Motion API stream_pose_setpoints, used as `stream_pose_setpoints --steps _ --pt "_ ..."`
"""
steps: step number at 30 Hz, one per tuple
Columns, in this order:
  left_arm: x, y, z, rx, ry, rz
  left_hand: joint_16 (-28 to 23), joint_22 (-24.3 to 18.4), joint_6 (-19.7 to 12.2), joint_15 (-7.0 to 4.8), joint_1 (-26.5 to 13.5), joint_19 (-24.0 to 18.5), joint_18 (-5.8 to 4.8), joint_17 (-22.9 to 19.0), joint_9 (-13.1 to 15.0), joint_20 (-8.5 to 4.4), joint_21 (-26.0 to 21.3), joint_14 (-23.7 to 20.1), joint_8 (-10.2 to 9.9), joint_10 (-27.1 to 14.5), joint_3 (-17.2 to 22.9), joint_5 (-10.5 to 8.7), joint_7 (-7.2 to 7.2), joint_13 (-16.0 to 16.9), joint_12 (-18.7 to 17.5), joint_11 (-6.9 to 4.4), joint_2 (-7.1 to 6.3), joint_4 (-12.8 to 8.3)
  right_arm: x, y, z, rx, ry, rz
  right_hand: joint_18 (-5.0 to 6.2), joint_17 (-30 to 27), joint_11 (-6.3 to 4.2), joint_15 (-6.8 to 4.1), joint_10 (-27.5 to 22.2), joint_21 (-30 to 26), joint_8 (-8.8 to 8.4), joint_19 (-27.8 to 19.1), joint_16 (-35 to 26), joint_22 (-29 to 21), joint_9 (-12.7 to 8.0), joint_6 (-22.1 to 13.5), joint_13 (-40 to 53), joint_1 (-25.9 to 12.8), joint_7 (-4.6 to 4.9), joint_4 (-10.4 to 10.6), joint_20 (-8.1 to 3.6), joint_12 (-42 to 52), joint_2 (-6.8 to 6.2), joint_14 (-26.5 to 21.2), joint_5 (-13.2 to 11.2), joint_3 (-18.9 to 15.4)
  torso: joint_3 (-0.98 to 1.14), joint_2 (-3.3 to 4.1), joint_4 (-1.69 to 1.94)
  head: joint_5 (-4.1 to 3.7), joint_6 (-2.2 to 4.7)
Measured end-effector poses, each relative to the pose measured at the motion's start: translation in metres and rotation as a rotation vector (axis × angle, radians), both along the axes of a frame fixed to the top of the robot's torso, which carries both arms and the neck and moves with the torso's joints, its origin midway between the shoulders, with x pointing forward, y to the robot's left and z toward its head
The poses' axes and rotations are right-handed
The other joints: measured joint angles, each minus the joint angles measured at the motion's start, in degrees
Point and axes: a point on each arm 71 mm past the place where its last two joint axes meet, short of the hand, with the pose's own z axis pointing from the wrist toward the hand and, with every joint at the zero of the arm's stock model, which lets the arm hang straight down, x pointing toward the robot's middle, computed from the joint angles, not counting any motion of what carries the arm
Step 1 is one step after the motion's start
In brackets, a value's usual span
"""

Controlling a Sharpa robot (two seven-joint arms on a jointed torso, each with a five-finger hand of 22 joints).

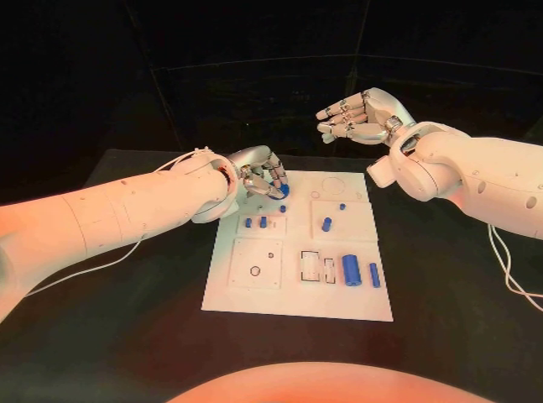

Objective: Assemble the parts on the task board

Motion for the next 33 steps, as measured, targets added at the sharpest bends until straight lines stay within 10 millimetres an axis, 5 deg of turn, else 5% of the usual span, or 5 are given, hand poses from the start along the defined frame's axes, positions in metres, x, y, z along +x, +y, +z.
stream_pose_setpoints --steps 8,13,14,33 --pt "0.003 -0.016 -0.007 0.1 -0.058 -0.071 1.29 7.1 1.25 -0.31 -3.26 3.88 -0.86 1.32 -2.01 -0.65 6.57 0.49 -1.82 1.05 -2.18 0.0 -0.72 -2.91 -0.89 -0.48 -2.18 0.83 0.0 0.003 0.0 0.001 0.001 0.006 0.0 0.0 0.0 0.0 0.0 0.0 0.0 0.0 0.0 0.01 0.0 0.0 0.0 0.0 0.0 0.0 0.0 0.0 0.0 0.0 0.0 0.0 -0.01 0.03 -0.05 -0.2 -0.04" --pt "0.005 -0.021 -0.01 0.152 -0.063 -0.099 1.29 8.54 2.54 -0.45 -3.23 4.76 -0.91 1.32 -2.49 -0.88 7.86 0.35 -1.87 1.96 -2.75 0.0 -0.86 -3.66 -0.89 -0.62 -1.64 0.8 0.0 0.003 0.0 0.001 0.002 0.008 0.0 0.01 0.0 0.0 0.0 0.0 0.0 0.0 0.0 0.01 0.0 0.0 0.0 0.0 0.0 0.0 0.0 0.0 0.0 0.0 0.0 0.0 0.01 0.01 -0.06 -0.37 -0.13" --pt "0.005 -0.022 -0.011 0.162 -0.062 -0.104 1.29 8.8 2.72 -0.54 -3.04 4.89 -1.69 1.29 -2.55 -0.85 8.06 0.28 -1.93 2.3 -2.75 0.0 -0.97 -3.81 -0.89 -0.69 -1.45 0.8 0.0 0.003 0.0 0.001 0.002 0.009 0.0 0.0 0.0 0.0 0.0 0.0 0.0 0.0 0.0 0.01 0.0 0.0 0.0 0.0 0.0 0.0 0.0 0.0 0.0 0.0 0.0 0.0 0.01 -0.01 -0.05 -0.38 -0.14" --pt "0.007 -0.025 -0.026 0.293 -0.007 -0.136 1.06 10.1 4.98 -1.14 -2.1 5.82 -1.7 -0.22 -3.66 -1.36 8.82 0.46 -3.09 4.31 -2.74 0.0 -1.27 -6.05 -2.43 -1.08 -0.07 0.47 0.0 0.005 0.0 0.002 0.002 0.014 0.0 -0.09 0.0 0.0 0.0 0.0 0.0 0.0 0.0 -0.07 0.0 0.0 0.0 0.01 0.0 0.0 0.0 0.0 0.0 0.0 0.0 0.0 0.0 -0.05 0.08 -0.86 -0.35"
